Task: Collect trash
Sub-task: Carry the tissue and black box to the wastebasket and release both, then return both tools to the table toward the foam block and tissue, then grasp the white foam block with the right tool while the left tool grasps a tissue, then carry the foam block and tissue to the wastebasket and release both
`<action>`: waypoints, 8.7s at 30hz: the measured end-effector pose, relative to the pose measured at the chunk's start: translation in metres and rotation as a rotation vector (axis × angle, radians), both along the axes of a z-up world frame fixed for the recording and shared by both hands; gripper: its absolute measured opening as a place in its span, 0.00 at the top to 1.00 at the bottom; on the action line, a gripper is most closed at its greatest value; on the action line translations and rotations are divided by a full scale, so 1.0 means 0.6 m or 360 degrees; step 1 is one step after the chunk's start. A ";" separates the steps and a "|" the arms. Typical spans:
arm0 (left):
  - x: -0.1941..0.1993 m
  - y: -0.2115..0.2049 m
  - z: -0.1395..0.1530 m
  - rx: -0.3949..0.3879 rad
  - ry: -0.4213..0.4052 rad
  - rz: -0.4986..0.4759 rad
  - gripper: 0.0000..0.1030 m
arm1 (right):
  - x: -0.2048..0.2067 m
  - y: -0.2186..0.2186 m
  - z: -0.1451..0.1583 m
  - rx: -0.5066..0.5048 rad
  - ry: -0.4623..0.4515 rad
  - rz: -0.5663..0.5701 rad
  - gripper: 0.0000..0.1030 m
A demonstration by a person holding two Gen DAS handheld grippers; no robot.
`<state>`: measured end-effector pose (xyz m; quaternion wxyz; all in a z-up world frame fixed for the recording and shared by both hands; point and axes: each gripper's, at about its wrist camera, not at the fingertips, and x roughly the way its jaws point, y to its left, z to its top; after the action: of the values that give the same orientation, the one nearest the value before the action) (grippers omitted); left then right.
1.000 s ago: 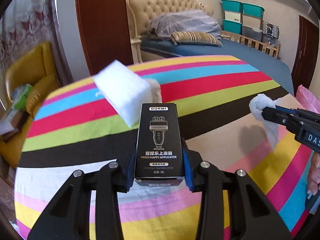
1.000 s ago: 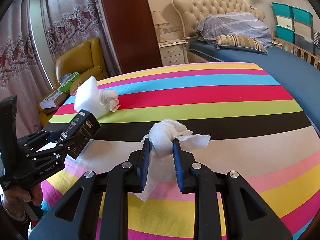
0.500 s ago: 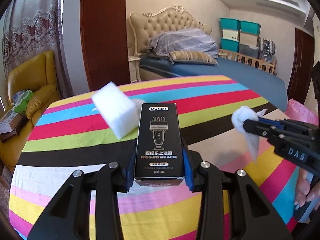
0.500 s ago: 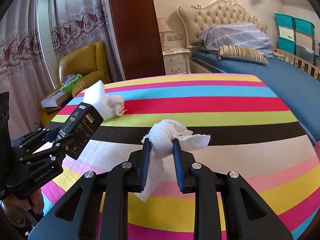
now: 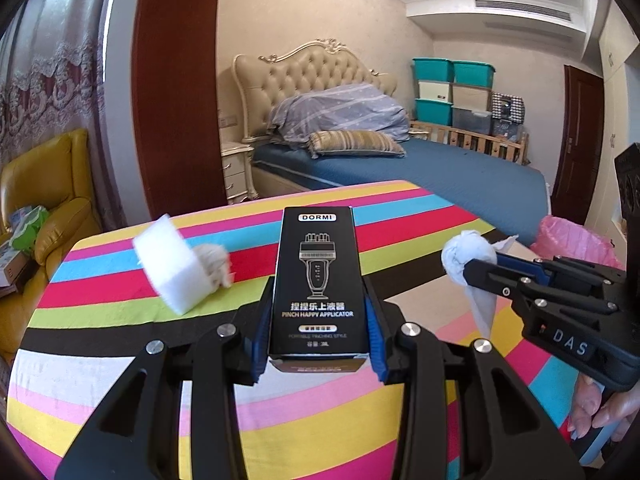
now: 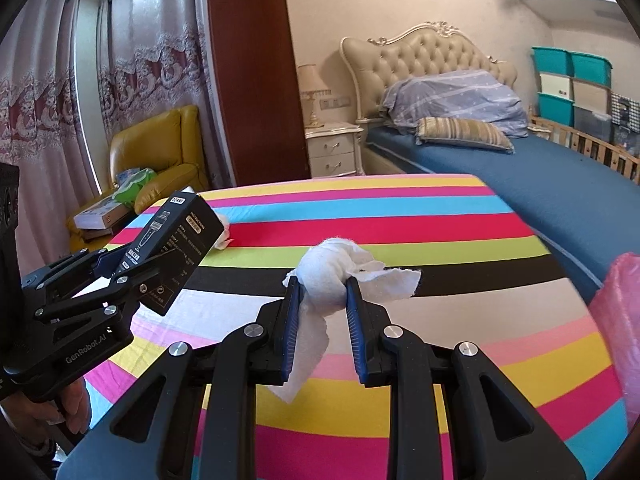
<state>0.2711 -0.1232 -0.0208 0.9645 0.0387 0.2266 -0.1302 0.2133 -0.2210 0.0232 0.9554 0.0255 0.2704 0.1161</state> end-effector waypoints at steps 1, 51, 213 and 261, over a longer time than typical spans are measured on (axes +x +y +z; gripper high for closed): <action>0.000 -0.010 0.002 0.0000 -0.0001 -0.0020 0.63 | -0.005 -0.010 0.002 0.0001 -0.0010 -0.0013 0.77; 0.074 -0.704 0.037 -0.0051 0.0143 -0.1069 0.62 | -0.125 -0.587 -0.020 -0.0167 -0.0136 -0.0823 0.76; -0.138 -0.090 0.045 0.0068 -0.0105 -0.0097 0.58 | -0.069 -0.107 0.006 0.0010 -0.0082 -0.0108 0.52; -0.056 -0.696 0.074 -0.0040 0.0019 -0.1042 0.58 | -0.201 -0.591 0.027 -0.0111 -0.0159 -0.0904 0.52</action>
<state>0.2372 -0.5406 0.0239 0.8704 0.0967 0.2062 -0.4364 0.0929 -0.5757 0.0393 0.9621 0.0616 0.2087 -0.1643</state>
